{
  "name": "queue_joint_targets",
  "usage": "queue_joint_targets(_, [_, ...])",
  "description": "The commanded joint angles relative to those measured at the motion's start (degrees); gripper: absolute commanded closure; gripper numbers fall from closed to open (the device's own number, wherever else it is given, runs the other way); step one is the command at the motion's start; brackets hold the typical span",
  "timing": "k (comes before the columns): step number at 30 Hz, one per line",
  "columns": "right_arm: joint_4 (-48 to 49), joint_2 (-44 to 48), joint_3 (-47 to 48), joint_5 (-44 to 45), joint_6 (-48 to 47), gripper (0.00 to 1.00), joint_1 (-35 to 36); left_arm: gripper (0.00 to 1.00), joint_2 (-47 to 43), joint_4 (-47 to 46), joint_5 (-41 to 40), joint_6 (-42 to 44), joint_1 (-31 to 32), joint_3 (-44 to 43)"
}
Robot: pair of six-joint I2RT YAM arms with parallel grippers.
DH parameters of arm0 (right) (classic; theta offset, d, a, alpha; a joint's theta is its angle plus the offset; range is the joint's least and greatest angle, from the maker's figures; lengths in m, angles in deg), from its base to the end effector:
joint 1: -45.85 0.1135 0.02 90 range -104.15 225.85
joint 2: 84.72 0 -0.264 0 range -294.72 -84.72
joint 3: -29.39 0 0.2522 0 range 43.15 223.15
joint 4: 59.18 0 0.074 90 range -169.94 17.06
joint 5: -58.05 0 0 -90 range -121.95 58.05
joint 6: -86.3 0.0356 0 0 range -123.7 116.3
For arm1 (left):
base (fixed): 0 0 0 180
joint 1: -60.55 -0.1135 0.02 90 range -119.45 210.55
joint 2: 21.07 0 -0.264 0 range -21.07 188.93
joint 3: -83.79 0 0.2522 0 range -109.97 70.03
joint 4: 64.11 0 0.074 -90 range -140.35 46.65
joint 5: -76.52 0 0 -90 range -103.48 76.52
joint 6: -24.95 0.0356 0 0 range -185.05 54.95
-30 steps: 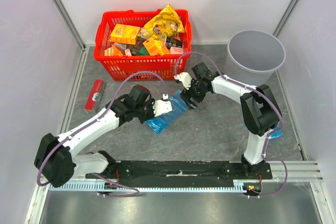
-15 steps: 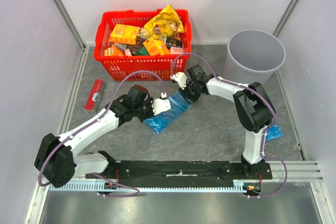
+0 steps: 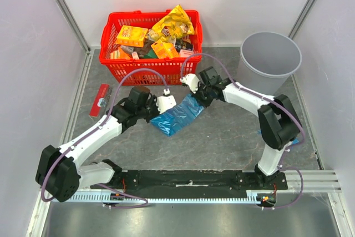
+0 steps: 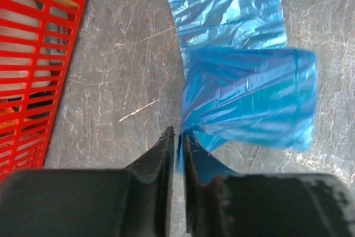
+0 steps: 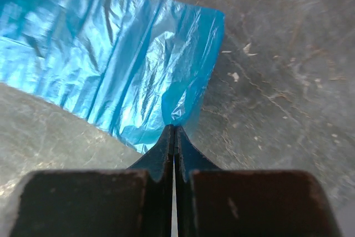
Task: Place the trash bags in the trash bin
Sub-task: Adjust the trash bag at the center of the board.
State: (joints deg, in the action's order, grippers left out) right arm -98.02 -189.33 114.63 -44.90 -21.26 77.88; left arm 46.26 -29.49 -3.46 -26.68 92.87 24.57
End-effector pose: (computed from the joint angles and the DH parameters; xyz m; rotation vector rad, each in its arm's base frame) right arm 0.3194 0.2092 0.1929 -1.1637 2.3192 0.3850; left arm 0.2063 -0.1378 0.2475 1.4058 1.8293 -0.1486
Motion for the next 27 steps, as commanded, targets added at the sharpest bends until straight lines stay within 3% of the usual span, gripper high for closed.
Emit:
queue_joint_targets(1, [-2.6, 7.6, 3.8, 0.6, -0.8, 1.00, 0.0, 0.77, -1.4, -2.6, 0.7, -3.8, -0.4, -1.0])
queue_joint_targets(7, [-5.1, 11.6, 5.9, 1.0, -1.5, 1.00, 0.0, 0.58, 0.6, -2.1, 9.8, -9.2, -2.4, -5.0])
queue_joint_targets(13, [-7.9, 15.6, 8.2, -2.1, -2.8, 1.00, 0.0, 0.53, 5.7, -6.7, 19.8, -19.2, -8.3, -12.2])
queue_joint_targets(19, [-13.8, 18.1, 12.8, -10.4, -5.9, 1.00, 0.0, 0.47, 14.2, -9.5, 29.5, -25.4, -8.6, -21.6])
queue_joint_targets(27, [-22.1, 18.4, 17.0, -17.7, -8.5, 1.00, 0.0, 0.28, 20.5, -11.3, 41.2, -26.5, -8.4, -27.1])
